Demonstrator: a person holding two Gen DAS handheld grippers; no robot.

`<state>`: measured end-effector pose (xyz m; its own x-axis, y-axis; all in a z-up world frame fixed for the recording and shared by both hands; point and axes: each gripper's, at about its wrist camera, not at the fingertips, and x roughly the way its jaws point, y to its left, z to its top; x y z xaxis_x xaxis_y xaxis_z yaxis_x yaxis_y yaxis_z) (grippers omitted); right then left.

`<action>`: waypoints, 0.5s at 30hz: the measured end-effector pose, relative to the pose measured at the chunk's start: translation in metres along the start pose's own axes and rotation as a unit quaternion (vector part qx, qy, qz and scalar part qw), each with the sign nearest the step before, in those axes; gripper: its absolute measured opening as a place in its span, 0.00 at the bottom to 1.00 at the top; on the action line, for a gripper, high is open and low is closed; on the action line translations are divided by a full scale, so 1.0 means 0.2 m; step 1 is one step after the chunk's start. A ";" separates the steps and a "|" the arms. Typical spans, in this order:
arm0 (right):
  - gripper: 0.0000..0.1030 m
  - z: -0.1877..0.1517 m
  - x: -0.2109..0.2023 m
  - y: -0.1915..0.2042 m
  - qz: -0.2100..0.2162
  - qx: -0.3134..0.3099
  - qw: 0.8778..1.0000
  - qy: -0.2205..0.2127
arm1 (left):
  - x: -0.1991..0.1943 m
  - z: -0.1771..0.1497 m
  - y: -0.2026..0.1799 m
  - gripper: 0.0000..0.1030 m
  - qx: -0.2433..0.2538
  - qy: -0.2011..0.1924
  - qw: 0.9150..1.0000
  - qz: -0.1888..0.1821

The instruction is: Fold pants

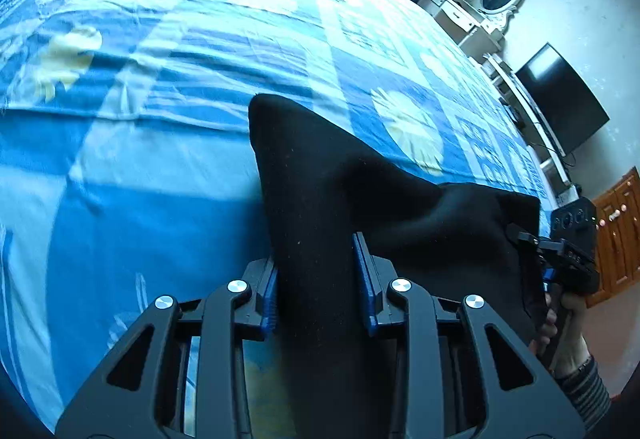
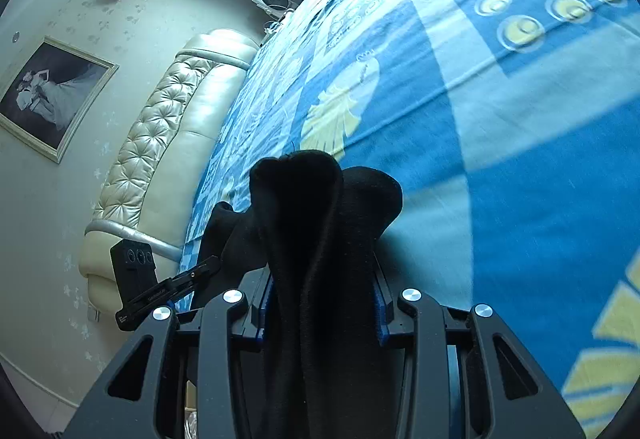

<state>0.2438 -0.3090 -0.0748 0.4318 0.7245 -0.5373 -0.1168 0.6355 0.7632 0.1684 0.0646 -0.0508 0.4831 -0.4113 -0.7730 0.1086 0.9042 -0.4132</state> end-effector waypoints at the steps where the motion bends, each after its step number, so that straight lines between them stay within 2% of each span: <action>1: 0.37 0.02 0.01 0.01 0.000 0.000 1.000 0.000 | 0.01 0.02 0.01 0.30 -0.001 0.000 1.000 0.004; 5: 0.37 0.05 0.06 -0.06 -0.003 0.022 1.000 0.007 | 0.05 0.08 0.07 0.31 -0.010 0.012 1.000 0.006; 9: 0.37 0.03 0.06 -0.15 0.028 0.057 0.998 0.006 | 0.08 0.06 0.11 0.35 -0.023 0.017 1.000 -0.009; 15: 0.36 0.03 0.06 -0.15 0.030 0.057 0.998 0.005 | 0.10 0.05 0.13 0.37 -0.038 0.015 0.999 -0.018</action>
<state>0.2571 -0.3202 -0.1018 0.4182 0.7629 -0.4930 -0.0388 0.5573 0.8294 0.1901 0.0820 -0.0712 0.4529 -0.4480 -0.7708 0.0593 0.8778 -0.4753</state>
